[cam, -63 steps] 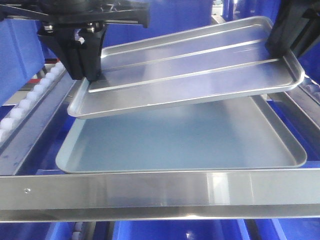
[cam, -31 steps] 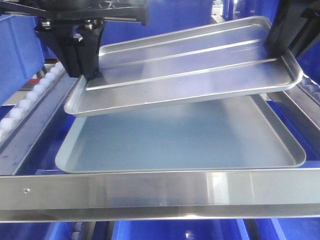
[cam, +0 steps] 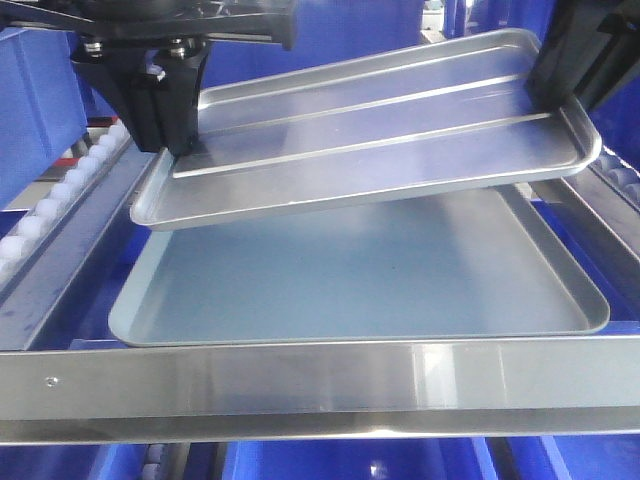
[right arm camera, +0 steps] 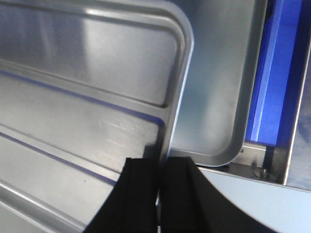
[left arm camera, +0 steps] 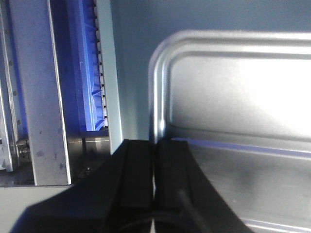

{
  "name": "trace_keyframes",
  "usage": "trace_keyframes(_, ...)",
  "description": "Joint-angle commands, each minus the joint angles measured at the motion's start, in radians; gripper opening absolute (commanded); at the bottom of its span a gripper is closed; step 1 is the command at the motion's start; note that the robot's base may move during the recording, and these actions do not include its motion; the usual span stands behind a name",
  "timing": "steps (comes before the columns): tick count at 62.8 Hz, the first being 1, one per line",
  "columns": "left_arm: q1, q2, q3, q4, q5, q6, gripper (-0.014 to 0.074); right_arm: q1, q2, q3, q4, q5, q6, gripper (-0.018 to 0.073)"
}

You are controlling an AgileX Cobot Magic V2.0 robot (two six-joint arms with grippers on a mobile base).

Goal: Grab silver tray and stack on right shelf
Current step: 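Lower the held tray onto the larger silver tray on the shelf, then open both grippers and raise them away from the stacked trays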

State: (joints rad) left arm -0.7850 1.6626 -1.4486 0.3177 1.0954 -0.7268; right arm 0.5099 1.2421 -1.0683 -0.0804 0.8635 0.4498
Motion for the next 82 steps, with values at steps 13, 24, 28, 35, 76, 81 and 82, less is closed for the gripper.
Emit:
trace_keyframes(13, -0.006, -0.033, -0.061, 0.07, -0.089, 0.033, -0.0093, -0.026, 0.003, -0.08, -0.041, -0.063, -0.029, 0.0057)
trace_keyframes(24, -0.006, -0.033, -0.081, 0.124, -0.146, 0.053, -0.0093, -0.082, 0.108, -0.182, -0.041, 0.02, -0.081, 0.0057)
trace_keyframes(28, -0.006, -0.031, -0.081, 0.126, -0.167, 0.051, -0.0093, -0.094, 0.148, -0.21, -0.041, 0.025, -0.081, 0.0057)
trace_keyframes(35, 0.007, -0.012, -0.081, 0.121, -0.177, 0.048, -0.0093, -0.109, 0.222, -0.231, -0.042, 0.01, -0.081, 0.0057)
trace_keyframes(76, 0.135, 0.176, -0.081, 0.002, -0.217, 0.08, -0.009, -0.14, 0.441, -0.231, -0.07, -0.075, -0.081, 0.0062)
trace_keyframes(81, 0.14, 0.176, -0.081, -0.027, -0.22, 0.11, -0.0055, -0.14, 0.441, -0.231, -0.07, -0.069, -0.082, 0.0078)
trace_keyframes(82, 0.142, 0.176, -0.081, -0.033, -0.22, 0.114, -0.0038, -0.14, 0.441, -0.231, -0.07, -0.067, -0.083, 0.0088)
